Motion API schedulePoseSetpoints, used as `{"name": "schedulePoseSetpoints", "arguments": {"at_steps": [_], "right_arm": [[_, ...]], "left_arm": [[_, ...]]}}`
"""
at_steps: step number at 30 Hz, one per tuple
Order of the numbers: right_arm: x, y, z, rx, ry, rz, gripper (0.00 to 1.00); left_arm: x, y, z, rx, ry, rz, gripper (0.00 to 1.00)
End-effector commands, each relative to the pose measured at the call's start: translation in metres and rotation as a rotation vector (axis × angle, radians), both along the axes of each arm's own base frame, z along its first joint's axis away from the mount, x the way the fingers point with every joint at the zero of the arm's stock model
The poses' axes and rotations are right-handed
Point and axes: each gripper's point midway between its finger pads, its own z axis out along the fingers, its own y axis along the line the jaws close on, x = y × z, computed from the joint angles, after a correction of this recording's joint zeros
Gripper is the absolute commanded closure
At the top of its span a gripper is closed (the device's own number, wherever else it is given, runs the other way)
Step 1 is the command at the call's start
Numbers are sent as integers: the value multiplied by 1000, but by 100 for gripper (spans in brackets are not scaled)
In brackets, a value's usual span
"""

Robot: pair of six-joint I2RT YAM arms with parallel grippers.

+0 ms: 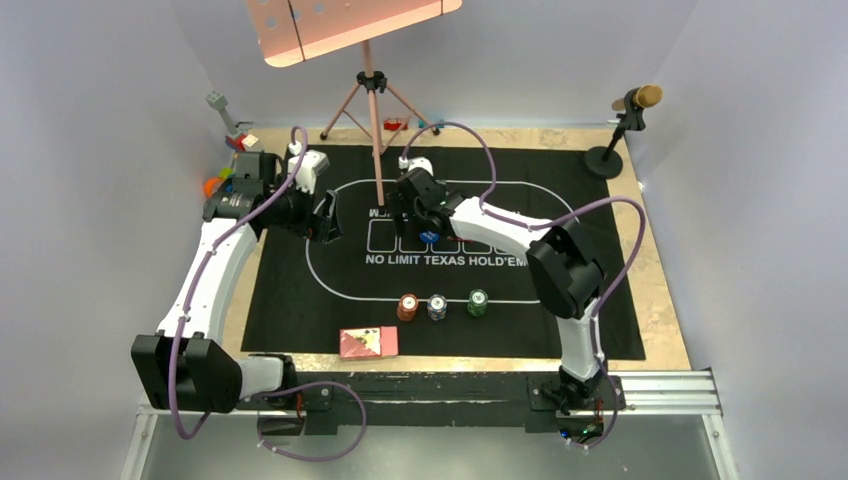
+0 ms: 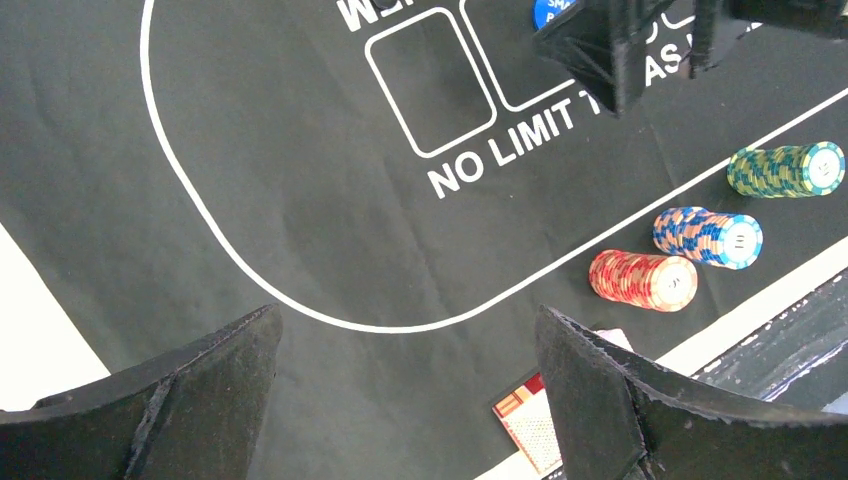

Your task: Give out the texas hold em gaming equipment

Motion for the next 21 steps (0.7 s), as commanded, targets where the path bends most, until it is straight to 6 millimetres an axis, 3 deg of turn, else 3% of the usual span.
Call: {"name": "schedulePoseSetpoints", "arguments": {"at_steps": [1,8,21], "right_arm": [[10,14,3,31,-26,-5,10],[3,12,-29,6,47,-23,15],[-9,-16,-44,-37,78,-94,15]], "left_arm": [[6,-4,15,-35,-27,-1,0],[3,-2,19,-23,-36,-7,0],[3,1,23,0,-55,-7,0]]}}
